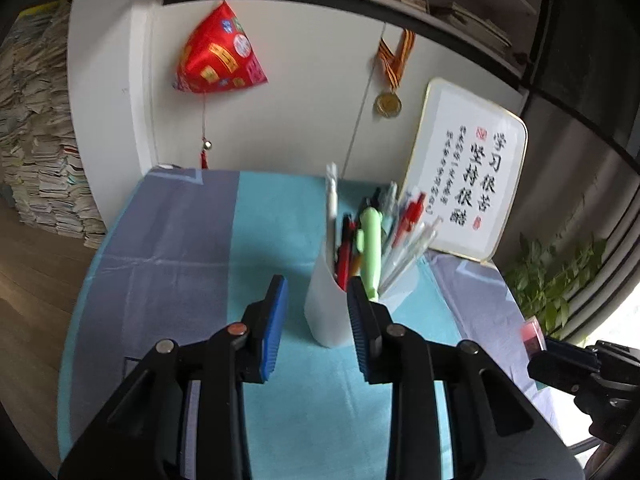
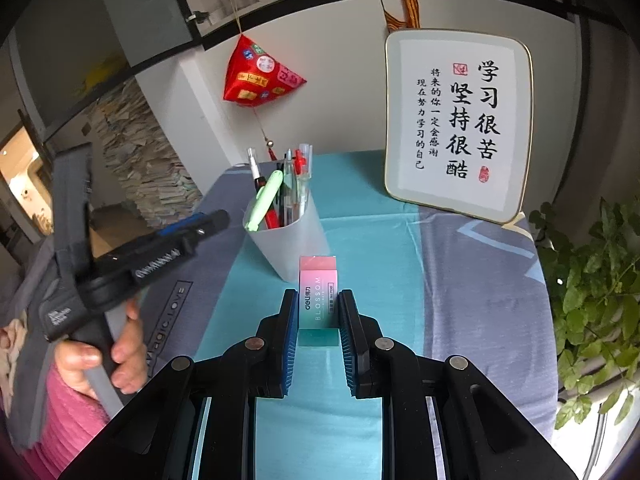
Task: Organize stationery
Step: 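Lower the pink eraser into the cup and open the right tool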
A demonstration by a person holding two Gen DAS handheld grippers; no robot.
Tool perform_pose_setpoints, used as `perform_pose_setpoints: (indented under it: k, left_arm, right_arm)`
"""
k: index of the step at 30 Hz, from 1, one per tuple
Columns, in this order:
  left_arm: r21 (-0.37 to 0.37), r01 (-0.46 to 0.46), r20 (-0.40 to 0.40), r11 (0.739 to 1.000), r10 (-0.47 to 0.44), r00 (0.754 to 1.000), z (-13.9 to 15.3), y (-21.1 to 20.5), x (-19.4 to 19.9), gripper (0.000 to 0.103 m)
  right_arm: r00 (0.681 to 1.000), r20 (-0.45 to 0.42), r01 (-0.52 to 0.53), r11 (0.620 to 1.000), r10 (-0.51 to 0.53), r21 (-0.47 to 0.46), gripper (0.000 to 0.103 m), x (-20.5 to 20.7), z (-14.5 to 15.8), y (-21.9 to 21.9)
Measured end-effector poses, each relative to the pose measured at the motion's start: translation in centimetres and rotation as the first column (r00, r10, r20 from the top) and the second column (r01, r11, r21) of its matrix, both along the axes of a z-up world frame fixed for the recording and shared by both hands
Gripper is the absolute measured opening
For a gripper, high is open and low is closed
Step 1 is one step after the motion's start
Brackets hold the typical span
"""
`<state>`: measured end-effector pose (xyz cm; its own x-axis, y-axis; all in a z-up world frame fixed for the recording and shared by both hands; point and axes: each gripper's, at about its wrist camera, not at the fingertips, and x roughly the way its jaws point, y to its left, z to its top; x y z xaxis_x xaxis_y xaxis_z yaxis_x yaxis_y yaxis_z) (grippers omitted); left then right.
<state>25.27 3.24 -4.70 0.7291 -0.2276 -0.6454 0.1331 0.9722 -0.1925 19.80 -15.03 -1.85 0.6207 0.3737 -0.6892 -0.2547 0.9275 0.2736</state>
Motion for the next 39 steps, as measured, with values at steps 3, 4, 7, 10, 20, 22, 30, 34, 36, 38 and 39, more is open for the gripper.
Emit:
perform_pose_setpoints:
  k: [3,4,7,10,20,22,30,34,36,38,39]
  left_arm:
    - [0.020,0.008,-0.007,1.000,-0.008,1.000,-0.5,-0.6,0.5,0.028]
    - [0.025,0.010,-0.008,1.000,-0.010,1.000,-0.6,-0.8,0.7,0.028]
    - [0.034,0.012,-0.002,0.999,-0.012,1.000,-0.6,-1.2,1.2,0.028]
    - [0.014,0.007,-0.012,1.000,-0.007,1.000,-0.7,-1.1,1.5,0.028]
    - [0.008,-0.026,0.014,1.000,0.026,1.000,0.0,0.6,-0.2,0.029]
    - [0.004,-0.037,0.019,0.999,0.037,0.999,0.1,1.0,-0.9,0.029]
    - [0.002,-0.057,0.026,0.998,0.057,0.998,0.1,2.8,-3.6,0.029]
    - [0.019,-0.071,0.046,0.997,0.070,0.997,0.5,3.5,-4.5,0.029]
    - [0.016,-0.075,0.056,0.997,0.074,0.996,0.7,3.8,-4.9,0.030]
    - [0.009,-0.082,0.065,0.997,0.081,0.995,0.8,4.2,-5.4,0.030]
    - [0.004,-0.083,0.068,0.997,0.083,0.994,0.9,4.4,-5.5,0.030]
  right_arm:
    - [1.000,-0.002,0.009,1.000,-0.009,-0.004,0.021,0.1,0.0,-0.1]
    - [1.000,-0.002,0.012,1.000,-0.012,-0.005,0.021,0.1,0.0,-0.2]
    - [1.000,0.001,0.023,1.000,-0.023,-0.008,0.021,0.2,0.3,-0.4]
    - [1.000,0.001,0.027,1.000,-0.027,-0.007,0.021,0.5,0.5,-0.5]
    - [1.000,0.025,0.001,1.000,-0.001,-0.013,0.021,1.7,1.7,1.3]
    - [0.999,0.036,-0.003,1.000,0.003,-0.004,0.021,2.3,2.1,1.8]
    - [0.995,0.086,-0.046,0.999,0.046,0.000,0.021,5.3,3.4,5.3]
    - [0.996,0.081,-0.047,0.999,0.049,-0.020,0.021,7.0,2.7,6.8]
    - [0.996,0.080,-0.041,0.999,0.043,-0.022,0.021,7.7,2.3,7.1]
    - [0.996,0.086,-0.030,0.999,0.033,-0.037,0.021,8.3,1.9,7.3]
    - [0.996,0.090,-0.022,0.999,0.026,-0.048,0.021,8.7,1.7,7.4]
